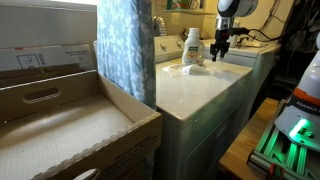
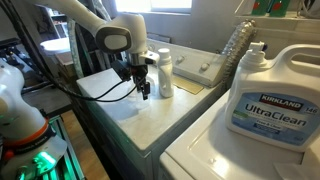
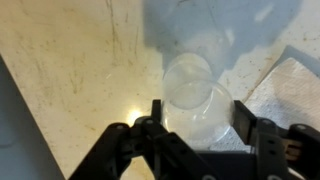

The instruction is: Put the white cap on the bottle on the left and then put the clear cap on the bottle on the right

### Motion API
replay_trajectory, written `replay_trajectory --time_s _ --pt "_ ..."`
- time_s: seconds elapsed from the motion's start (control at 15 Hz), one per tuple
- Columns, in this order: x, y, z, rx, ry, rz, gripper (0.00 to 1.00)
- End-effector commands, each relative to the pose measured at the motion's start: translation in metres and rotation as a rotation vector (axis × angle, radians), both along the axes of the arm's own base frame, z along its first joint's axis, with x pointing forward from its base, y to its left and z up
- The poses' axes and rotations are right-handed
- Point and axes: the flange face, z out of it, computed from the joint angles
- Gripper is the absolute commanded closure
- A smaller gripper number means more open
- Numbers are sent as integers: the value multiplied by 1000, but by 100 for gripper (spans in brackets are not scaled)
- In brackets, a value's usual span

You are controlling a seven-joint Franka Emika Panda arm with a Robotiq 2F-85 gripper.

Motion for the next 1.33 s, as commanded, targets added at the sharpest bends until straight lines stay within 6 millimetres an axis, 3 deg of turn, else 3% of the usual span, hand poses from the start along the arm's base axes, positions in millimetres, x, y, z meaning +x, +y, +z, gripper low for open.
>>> replay_trajectory --time_s 0.0,0.07,0.13,0.27,0.47,0.53,0.73,1.07,1.27 --pt "-23 -24 46 -69 -6 -15 56" --pt "-27 -32 60 -85 -10 -17 56" --pt "-10 -20 35 -54 -8 -1 31" --pt "-18 -31 57 -71 -24 -15 31" --pt "-21 -31 63 -74 -29 -17 31" --pt "-21 -31 63 -74 -28 -17 56" --pt "-35 -89 77 -95 -51 -224 56" --pt "-67 -201 132 -109 -169 -495 56" --pt "-64 -238 157 -117 -241 -607 56"
